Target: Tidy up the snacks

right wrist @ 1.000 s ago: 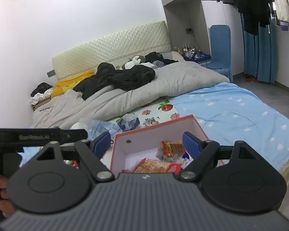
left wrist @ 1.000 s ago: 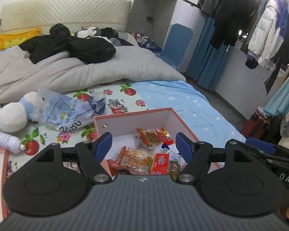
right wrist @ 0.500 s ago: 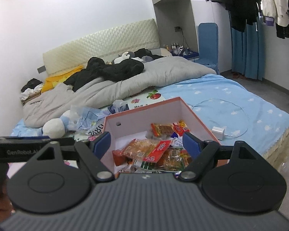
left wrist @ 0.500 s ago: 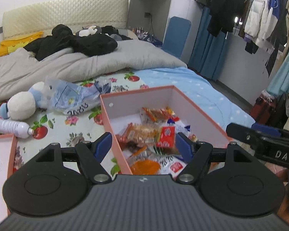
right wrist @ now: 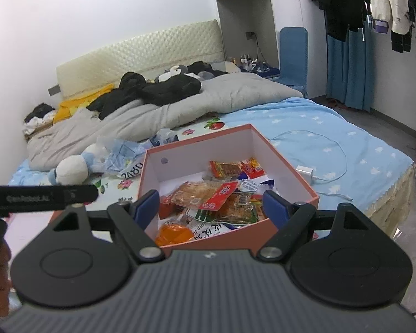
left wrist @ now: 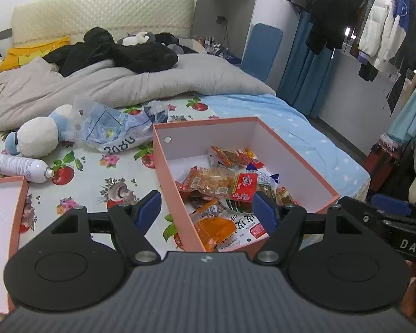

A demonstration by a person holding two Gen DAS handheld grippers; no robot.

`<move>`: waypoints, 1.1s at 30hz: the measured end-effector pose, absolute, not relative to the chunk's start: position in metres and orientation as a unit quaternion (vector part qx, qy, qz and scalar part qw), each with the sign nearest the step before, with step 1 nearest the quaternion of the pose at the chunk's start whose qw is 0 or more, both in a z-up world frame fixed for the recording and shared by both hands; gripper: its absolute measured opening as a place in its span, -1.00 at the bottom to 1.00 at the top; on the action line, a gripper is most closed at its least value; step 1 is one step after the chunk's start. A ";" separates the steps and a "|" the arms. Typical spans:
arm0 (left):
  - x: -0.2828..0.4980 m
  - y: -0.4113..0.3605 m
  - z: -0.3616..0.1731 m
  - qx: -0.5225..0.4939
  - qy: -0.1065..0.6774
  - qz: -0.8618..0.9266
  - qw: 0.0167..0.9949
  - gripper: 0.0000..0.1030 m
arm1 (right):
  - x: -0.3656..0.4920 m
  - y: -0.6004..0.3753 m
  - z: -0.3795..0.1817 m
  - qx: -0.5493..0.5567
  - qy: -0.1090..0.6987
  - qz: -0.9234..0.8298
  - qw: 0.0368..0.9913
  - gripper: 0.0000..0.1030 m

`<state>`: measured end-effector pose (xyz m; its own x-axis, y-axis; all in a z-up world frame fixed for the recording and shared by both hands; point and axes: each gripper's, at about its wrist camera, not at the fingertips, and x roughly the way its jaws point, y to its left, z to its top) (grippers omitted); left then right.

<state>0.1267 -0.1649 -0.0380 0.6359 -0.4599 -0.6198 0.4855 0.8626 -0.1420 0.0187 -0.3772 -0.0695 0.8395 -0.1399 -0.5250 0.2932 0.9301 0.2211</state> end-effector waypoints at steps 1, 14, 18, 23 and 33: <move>0.127 -0.165 -0.038 0.020 0.339 -0.260 0.904 0.50 | 0.019 -0.378 -0.070 0.153 0.260 -0.114 0.947 0.61; 0.129 -0.160 -0.034 0.019 0.340 -0.253 0.906 0.97 | 0.017 -0.379 -0.068 0.158 0.257 -0.112 0.947 0.61; 0.129 -0.159 -0.031 0.014 0.341 -0.249 0.906 0.99 | 0.017 -0.378 -0.067 0.159 0.256 -0.110 0.947 0.61; 0.126 -0.159 -0.025 0.020 0.336 -0.242 0.910 1.00 | 0.016 -0.379 -0.065 0.160 0.255 -0.106 0.948 0.61; 0.121 -0.158 -0.015 0.019 0.337 -0.244 0.909 1.00 | 0.017 -0.378 -0.063 0.160 0.256 -0.106 0.948 0.61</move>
<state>0.1214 -0.1583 -0.0153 0.6541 -0.4311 -0.6215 0.4572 0.8799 -0.1292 0.0166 -0.3776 -0.0629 0.8469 -0.1183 -0.5184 0.2819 0.9265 0.2491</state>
